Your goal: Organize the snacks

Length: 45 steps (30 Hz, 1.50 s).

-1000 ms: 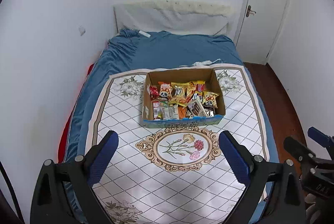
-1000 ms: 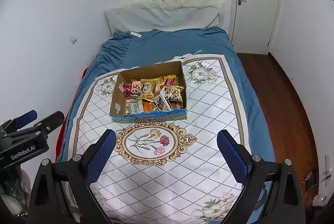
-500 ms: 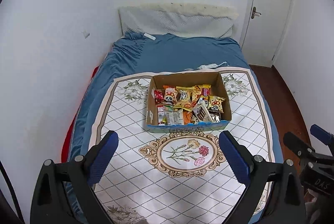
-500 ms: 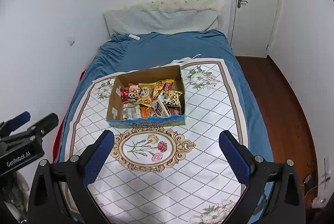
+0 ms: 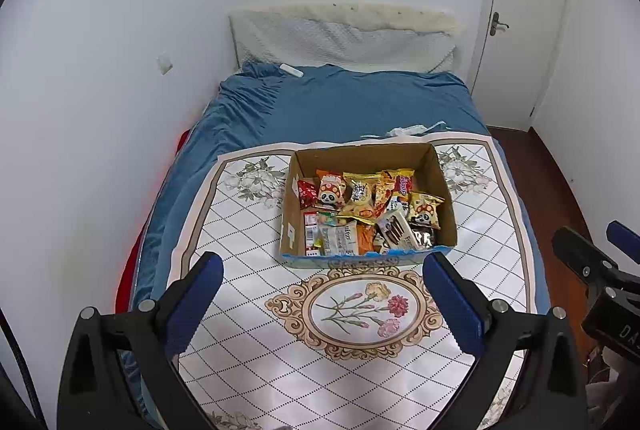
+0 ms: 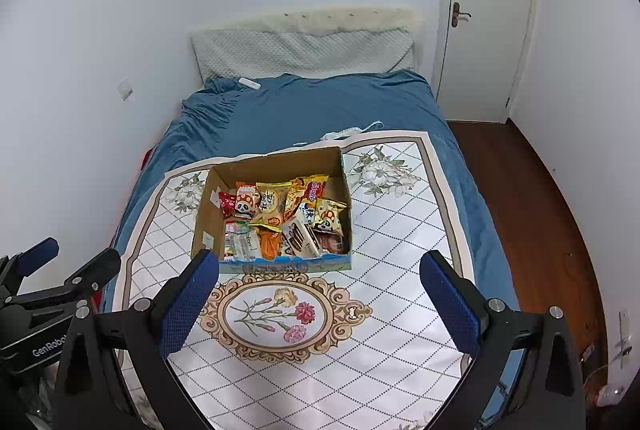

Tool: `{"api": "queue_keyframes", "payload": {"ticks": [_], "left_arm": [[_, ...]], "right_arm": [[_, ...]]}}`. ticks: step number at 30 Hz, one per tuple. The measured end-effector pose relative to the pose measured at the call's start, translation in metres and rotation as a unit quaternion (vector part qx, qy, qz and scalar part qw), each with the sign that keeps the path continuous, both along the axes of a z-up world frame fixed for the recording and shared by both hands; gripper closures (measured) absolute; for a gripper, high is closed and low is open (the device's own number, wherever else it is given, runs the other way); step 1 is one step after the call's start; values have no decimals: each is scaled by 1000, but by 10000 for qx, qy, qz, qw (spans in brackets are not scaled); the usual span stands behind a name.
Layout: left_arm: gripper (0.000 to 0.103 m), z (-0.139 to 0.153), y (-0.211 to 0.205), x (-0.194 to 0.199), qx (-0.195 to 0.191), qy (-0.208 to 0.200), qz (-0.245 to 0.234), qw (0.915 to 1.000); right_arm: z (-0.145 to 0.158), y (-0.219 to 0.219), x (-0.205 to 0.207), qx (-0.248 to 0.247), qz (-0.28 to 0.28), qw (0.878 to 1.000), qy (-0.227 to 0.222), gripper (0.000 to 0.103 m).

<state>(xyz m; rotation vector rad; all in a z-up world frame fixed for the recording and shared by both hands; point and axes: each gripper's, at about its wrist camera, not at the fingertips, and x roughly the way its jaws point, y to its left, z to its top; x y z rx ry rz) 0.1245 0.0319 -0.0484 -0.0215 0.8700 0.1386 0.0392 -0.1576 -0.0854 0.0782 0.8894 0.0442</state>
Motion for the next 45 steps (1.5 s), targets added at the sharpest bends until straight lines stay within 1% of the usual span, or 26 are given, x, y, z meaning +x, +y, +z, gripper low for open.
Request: {"api": "queue_keyframes", "payload": {"ticks": [12,45], "left_arm": [[1,-2,-1,7,40,18,10,10000],[1,5,2,8,17,-67,35,10000]], "right_arm": [[-4,3,14,-48,-16,10000,-22,1],[-6,1,14,-94,15,10000,-23,1]]}}
